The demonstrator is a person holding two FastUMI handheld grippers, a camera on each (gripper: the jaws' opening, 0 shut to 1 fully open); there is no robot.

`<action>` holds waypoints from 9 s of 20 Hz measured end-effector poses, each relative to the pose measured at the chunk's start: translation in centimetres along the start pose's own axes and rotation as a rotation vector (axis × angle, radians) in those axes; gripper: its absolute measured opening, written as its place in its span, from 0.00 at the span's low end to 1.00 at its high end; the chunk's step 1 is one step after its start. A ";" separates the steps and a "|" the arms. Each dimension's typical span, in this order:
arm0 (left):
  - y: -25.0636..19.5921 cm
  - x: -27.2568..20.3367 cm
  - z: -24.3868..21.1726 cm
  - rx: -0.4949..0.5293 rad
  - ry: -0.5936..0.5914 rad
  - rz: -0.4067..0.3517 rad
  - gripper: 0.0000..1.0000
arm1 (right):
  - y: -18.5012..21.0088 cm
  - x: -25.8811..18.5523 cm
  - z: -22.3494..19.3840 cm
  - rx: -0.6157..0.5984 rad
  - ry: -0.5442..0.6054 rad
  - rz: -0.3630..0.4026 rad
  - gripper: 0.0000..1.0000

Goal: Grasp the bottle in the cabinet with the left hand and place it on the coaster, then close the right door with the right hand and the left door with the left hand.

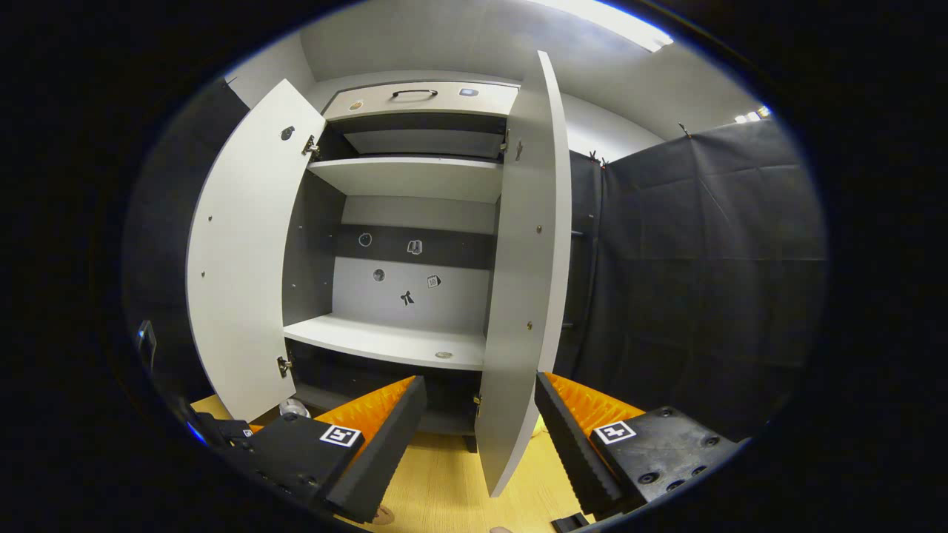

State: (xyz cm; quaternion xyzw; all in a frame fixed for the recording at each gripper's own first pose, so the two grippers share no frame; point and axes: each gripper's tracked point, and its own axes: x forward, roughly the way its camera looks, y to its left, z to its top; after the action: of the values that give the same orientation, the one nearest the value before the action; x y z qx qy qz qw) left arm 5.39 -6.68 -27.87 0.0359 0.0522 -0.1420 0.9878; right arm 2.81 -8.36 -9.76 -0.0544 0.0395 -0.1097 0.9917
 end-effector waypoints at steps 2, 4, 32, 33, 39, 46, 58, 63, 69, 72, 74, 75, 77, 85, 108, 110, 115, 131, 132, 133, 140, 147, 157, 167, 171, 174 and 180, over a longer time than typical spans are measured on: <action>-0.9 0.0 -3.0 -0.035 0.035 0.002 0.78 | 0.4 0.0 -1.1 -0.012 -0.010 0.013 0.98; -1.3 -0.1 -4.9 -0.057 0.041 0.022 0.78 | 1.0 0.1 -2.3 -0.041 -0.005 0.043 0.98; -1.3 -1.1 -7.8 -0.045 0.017 0.052 0.98 | 3.0 -0.4 -4.7 -0.077 0.020 0.139 0.98; -1.1 -1.1 -6.5 -0.053 0.005 0.045 0.97 | 2.9 -0.8 -4.2 -0.074 0.020 0.142 0.98; 1.2 -3.0 2.2 -0.071 -0.014 0.058 0.98 | 0.4 -1.9 -0.1 -0.068 0.005 0.089 0.98; 7.9 -10.8 8.9 -0.020 0.048 0.161 0.97 | -5.2 -3.1 1.7 -0.009 0.003 -0.072 0.98; 23.2 -21.2 15.1 -0.170 0.010 0.636 0.98 | -13.0 4.3 5.8 0.105 -0.099 -0.136 0.98; 25.1 -22.8 15.5 -0.123 0.028 0.758 0.95 | -11.6 6.2 4.7 0.098 -0.077 -0.025 0.98; 25.3 -22.5 15.6 -0.116 0.054 0.799 0.95 | -9.1 6.3 5.0 0.107 -0.077 0.084 0.95; 25.3 -22.6 15.7 -0.110 0.051 0.800 0.95 | -6.7 6.6 5.0 0.096 -0.084 0.147 0.95; 25.4 -22.7 15.6 -0.099 0.061 0.807 0.95 | -5.5 6.7 5.1 0.083 -0.085 0.181 0.95; 25.3 -22.5 15.5 -0.096 0.067 0.808 0.95 | -4.8 6.8 5.1 0.084 -0.083 0.199 0.95; 25.4 -22.5 15.4 -0.094 0.072 0.812 0.95 | -3.3 7.1 5.1 0.101 -0.081 0.237 0.95; 25.7 -22.4 15.3 -0.108 0.070 0.836 0.95 | 1.7 9.1 5.3 0.103 -0.094 0.353 0.95; 31.1 -17.5 19.1 -0.139 -0.029 0.699 0.95 | 5.4 9.7 4.3 0.054 -0.069 0.421 0.98; 31.0 -17.3 19.1 -0.153 -0.039 0.681 0.92 | 5.1 9.9 4.0 0.072 -0.055 0.418 0.98; 29.5 -15.8 19.9 -0.008 0.027 0.665 0.94 | 4.4 10.4 4.1 0.120 -0.058 0.404 0.97; 22.0 -5.1 20.3 -0.082 -0.028 0.387 0.95 | -1.8 10.6 3.1 0.082 -0.039 0.312 0.97; 21.1 -3.9 20.4 -0.089 -0.033 0.352 0.94 | -2.2 10.6 2.9 0.079 -0.035 0.306 0.98; 20.5 -3.0 20.4 -0.092 -0.035 0.328 0.94 | -2.4 10.6 2.9 0.079 -0.033 0.302 0.98; 20.1 -0.2 19.7 -0.079 -0.019 0.327 0.93 | -3.9 10.4 2.9 0.065 -0.035 0.275 0.97; 20.0 -1.5 19.8 -0.070 -0.017 0.367 0.95 | -2.7 10.4 3.5 0.096 -0.049 0.300 0.97; 20.0 -3.6 20.1 -0.027 -0.024 0.458 0.95 | -0.3 11.7 4.5 0.115 -0.076 0.282 0.98; 19.9 -4.3 20.1 -0.001 -0.022 0.554 0.95 | -0.4 10.8 4.9 0.106 -0.079 0.239 0.98; 19.3 -4.3 19.4 -0.044 -0.021 0.534 0.95 | -0.2 10.0 5.1 0.110 -0.081 0.247 0.98; 18.5 -4.3 19.4 -0.062 -0.026 0.519 0.95 | -0.1 9.6 4.8 0.090 -0.075 0.247 0.98; 17.9 -4.5 19.6 -0.058 -0.033 0.492 0.95 | 0.4 9.3 5.2 0.082 -0.088 0.256 0.98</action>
State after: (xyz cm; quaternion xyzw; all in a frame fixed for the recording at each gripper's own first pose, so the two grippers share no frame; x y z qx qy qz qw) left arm 7.98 10.04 -6.90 0.0170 0.0300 0.1039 0.9940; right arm 12.43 -9.49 -5.25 -0.0130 -0.0022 0.0185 0.9997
